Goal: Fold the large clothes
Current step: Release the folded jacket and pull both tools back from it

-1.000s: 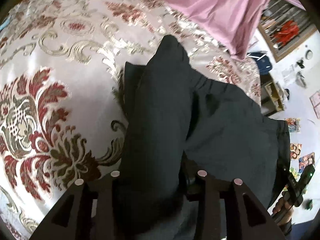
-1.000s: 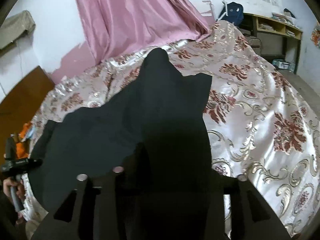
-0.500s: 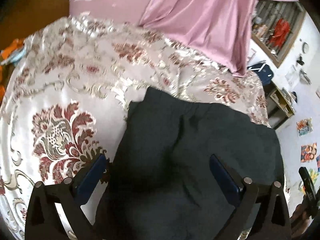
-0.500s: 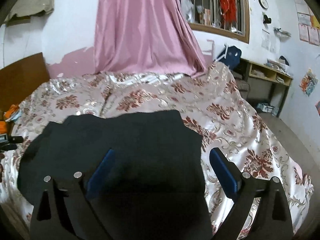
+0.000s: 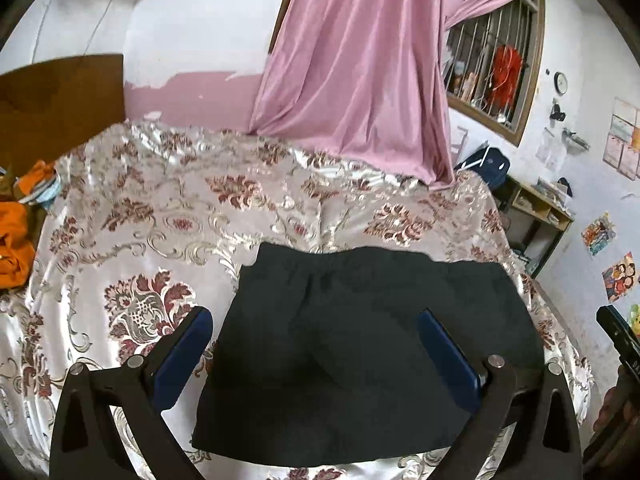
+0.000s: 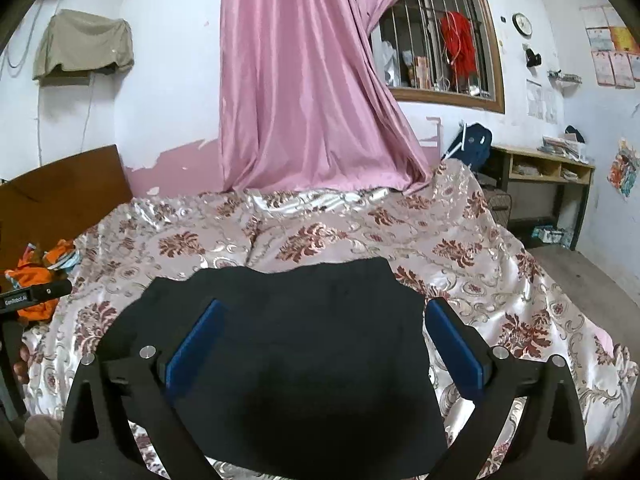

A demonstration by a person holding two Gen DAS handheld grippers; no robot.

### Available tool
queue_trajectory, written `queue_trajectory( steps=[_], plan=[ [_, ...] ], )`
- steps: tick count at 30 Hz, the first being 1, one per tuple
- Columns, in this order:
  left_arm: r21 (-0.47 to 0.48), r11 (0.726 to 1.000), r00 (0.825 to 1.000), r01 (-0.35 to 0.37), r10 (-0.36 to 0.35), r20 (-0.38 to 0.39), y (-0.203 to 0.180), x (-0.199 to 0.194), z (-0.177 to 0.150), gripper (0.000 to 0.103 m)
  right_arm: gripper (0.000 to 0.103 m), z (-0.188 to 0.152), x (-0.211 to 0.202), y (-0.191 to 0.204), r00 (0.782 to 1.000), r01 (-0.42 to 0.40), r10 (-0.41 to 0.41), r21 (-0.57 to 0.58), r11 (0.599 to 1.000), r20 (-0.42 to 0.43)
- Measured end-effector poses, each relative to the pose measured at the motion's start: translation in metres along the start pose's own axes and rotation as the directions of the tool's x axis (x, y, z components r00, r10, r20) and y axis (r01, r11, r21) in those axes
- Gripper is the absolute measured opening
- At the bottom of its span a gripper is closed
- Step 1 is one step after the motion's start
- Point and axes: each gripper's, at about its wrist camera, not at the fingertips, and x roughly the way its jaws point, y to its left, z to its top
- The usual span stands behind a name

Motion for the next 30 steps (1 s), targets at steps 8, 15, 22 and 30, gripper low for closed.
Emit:
queue_trajectory(
  steps=[8, 15, 22, 30],
  plan=[
    [0.036, 0.999, 0.995, -0.013, 0.009, 0.102, -0.015, -0.044, -0.013, 0.103, 0.1, 0.0, -0.042, 0.016, 0.997, -0.032, 0.034, -0.025, 0.999, 0.069],
    [0.04, 0.998, 0.982, -0.047, 0.039, 0.182, -0.023, -0.082, -0.033, 0.103, 0.1, -0.008, -0.074, 0.029, 0.992, -0.024, 0.027, -0.026, 0.999, 0.124],
    [0.052, 0.998, 0.972, -0.033, 0.02, 0.233, -0.035, -0.113, -0.057, 0.103, 0.101, -0.021, -0.105, 0.037, 0.985, -0.032, 0.036, -0.026, 0.999, 0.166],
    [0.068, 0.997, 0.969, -0.042, 0.024, 0.246, -0.042, -0.131, -0.082, 0.103, 0.101, -0.039, -0.129, 0.043, 0.979, -0.03, 0.036, -0.033, 0.999, 0.203]
  ],
)
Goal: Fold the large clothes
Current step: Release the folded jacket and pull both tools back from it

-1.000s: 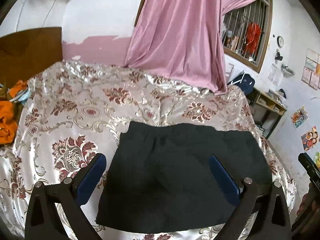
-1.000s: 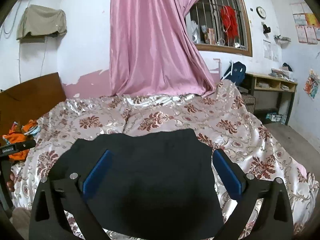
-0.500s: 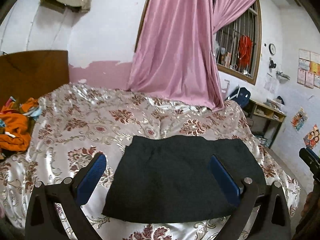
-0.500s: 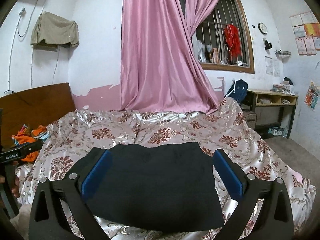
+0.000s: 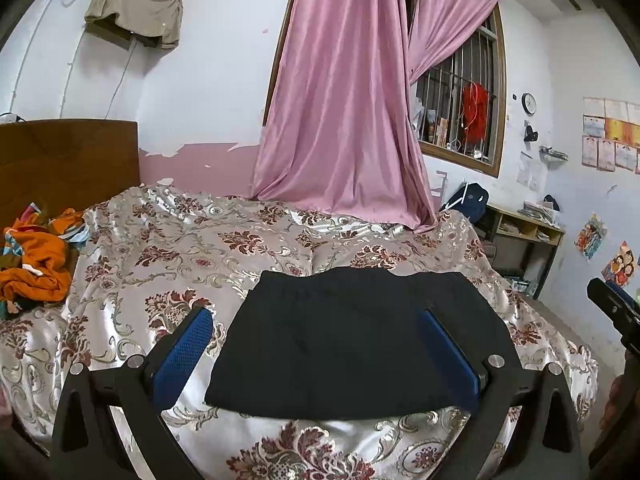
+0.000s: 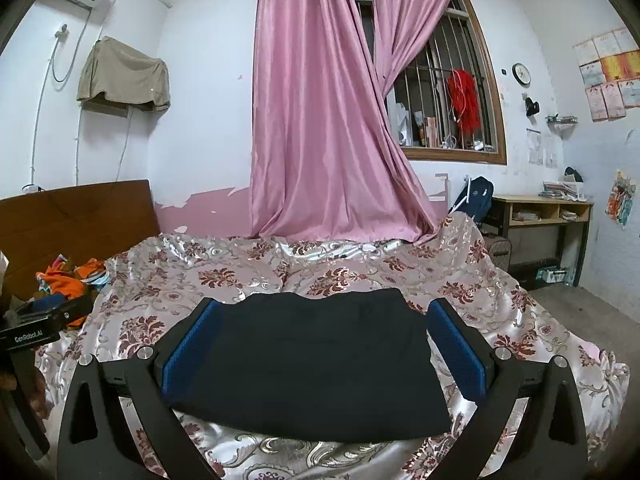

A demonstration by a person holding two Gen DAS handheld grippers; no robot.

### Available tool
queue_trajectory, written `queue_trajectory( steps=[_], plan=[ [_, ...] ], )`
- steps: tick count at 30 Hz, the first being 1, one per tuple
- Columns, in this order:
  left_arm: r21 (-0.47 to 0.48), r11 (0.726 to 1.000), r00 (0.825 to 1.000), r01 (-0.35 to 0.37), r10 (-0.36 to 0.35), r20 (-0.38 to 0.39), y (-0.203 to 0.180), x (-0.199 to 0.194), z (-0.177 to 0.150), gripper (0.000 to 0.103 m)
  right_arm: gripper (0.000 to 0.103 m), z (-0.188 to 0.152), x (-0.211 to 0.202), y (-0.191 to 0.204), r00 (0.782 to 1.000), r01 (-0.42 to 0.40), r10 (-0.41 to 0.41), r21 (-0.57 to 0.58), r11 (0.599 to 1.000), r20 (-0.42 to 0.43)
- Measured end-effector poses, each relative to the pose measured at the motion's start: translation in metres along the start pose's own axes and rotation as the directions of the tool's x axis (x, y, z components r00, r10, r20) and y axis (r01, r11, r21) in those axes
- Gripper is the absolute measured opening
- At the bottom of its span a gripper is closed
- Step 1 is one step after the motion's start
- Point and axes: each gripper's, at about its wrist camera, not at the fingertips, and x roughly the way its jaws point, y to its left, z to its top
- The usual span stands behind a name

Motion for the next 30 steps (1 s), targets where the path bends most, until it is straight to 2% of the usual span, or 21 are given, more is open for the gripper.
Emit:
queue_trajectory(
  steps=[13, 24, 30],
  plan=[
    [0.036, 0.999, 1.0, -0.022, 0.022, 0.01, -0.005, -0.03, -0.024, 0.103, 0.101, -0.021, -0.021, -0.003, 0.999, -0.031, 0.032, 0.048, 0.998, -0.018],
    [0.009, 1.0, 0.999, -0.023, 0.023, -0.035, 0.003, -0.041, -0.054, 0.103, 0.101, -0.06, -0.026, 0.0, 0.993, -0.062, 0.073, 0.115, 0.991, -0.096],
    [0.025, 0.999, 0.998, -0.025, 0.027, -0.063, 0.002, -0.043, -0.065, 0.103, 0.101, -0.074, -0.027, 0.001, 0.99, -0.067, 0.077, 0.086, 0.994, -0.114]
  ],
)
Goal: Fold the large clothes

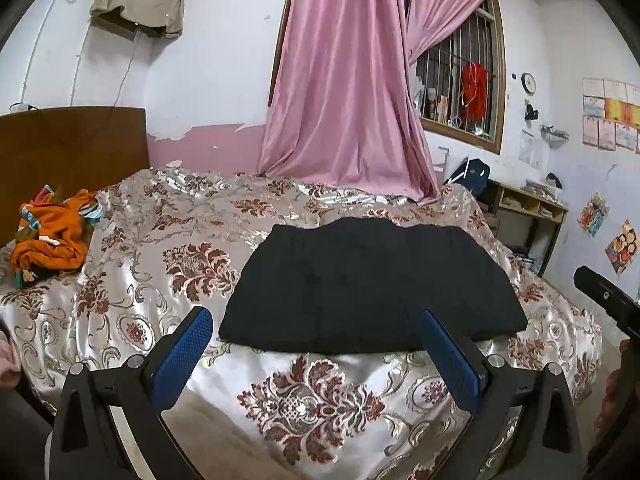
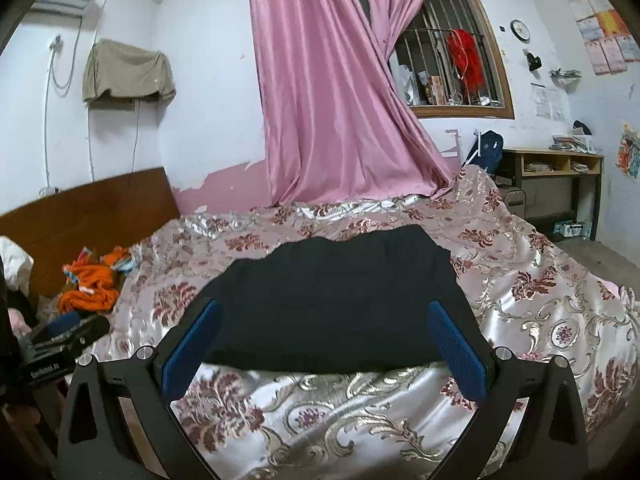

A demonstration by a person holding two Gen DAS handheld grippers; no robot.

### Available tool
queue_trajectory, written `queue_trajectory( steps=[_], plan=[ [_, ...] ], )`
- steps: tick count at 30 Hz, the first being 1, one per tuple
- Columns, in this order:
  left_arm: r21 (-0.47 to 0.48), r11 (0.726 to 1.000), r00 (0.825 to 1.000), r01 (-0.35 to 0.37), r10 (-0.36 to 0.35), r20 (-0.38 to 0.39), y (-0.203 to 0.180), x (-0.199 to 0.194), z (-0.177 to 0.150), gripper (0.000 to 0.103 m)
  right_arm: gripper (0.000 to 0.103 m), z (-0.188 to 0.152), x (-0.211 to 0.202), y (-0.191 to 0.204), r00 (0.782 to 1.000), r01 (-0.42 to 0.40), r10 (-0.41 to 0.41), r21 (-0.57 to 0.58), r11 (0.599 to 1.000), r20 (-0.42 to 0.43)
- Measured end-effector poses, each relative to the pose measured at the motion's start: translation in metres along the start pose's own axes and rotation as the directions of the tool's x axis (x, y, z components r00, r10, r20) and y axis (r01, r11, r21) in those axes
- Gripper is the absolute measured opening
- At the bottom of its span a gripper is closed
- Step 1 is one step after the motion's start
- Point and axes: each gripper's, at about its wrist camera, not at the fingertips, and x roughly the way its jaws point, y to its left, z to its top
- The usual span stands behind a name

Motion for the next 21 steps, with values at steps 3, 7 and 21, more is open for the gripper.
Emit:
queue_trajectory(
  steps=[3, 7, 21],
  plan=[
    [0.005, 1.0, 1.0, 0.01, -0.009, -0.013, -0.002, 0.0, -0.005, 0.103, 0.101, -0.006, -0.001, 0.0, 1.0, 0.007, -0.007, -0.006, 1.0, -0.017],
    [0.031, 0.999, 1.0, 0.006, -0.005, -0.023, -0.006, 0.001, -0.011, 0.103, 0.101, -0.017, 0.001, 0.0, 0.999, -0.003, 0.003, 0.007, 1.0, -0.051],
    [0.057, 0.998, 0.999, -0.002, 0.005, -0.051, -0.01, 0.003, -0.018, 0.103, 0.101, -0.035, 0.01, 0.013, 0.992, -0.004, 0.0, -0.033, 0.999, -0.125]
  ],
)
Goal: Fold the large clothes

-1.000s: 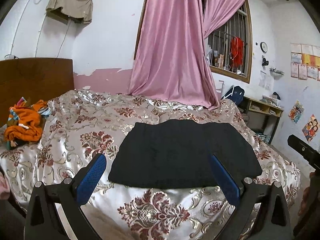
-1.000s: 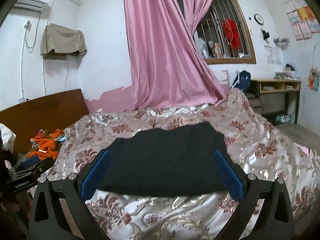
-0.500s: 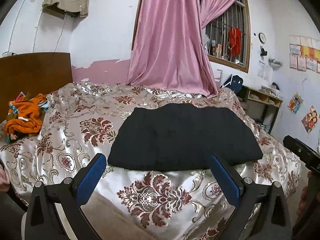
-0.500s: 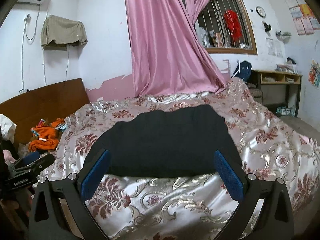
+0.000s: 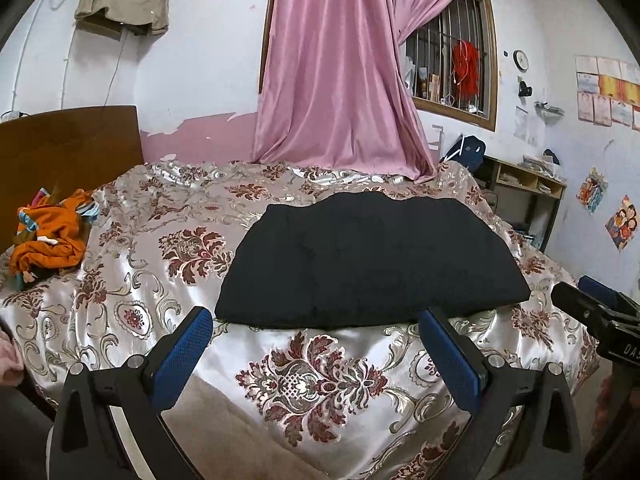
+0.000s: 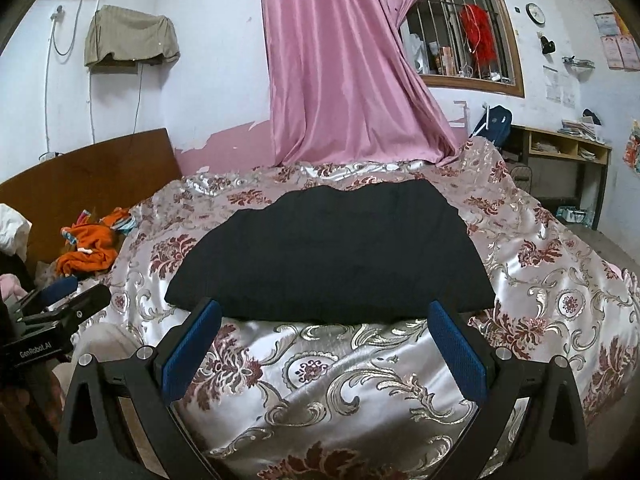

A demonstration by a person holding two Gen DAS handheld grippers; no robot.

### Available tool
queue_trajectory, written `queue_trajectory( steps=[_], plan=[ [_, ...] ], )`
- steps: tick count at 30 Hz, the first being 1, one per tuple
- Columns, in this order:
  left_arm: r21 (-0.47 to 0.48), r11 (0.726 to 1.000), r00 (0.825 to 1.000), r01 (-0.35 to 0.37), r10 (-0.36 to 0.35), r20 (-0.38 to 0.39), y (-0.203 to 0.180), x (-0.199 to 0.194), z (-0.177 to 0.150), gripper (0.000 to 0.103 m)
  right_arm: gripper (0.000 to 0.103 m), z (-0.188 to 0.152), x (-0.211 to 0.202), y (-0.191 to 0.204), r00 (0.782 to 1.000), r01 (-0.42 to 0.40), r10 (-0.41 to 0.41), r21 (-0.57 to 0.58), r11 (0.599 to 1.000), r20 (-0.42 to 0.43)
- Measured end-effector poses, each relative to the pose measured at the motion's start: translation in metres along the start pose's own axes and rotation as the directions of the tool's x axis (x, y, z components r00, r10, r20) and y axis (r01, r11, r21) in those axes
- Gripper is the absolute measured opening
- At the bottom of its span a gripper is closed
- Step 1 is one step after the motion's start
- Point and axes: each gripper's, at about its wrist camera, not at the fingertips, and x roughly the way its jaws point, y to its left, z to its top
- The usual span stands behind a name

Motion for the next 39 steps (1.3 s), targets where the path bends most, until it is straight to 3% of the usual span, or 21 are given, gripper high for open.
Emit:
queue_trajectory(
  steps=[39],
  plan=[
    [0.016, 1.0, 1.0, -0.004, 0.004, -0.022, -0.0036, 0.0034, -0.0015, 0.103, 0.101, 0.0, 0.004, 0.0038, 0.999, 0.006, -0.006, -0.01, 1.0, -0.033]
  ],
)
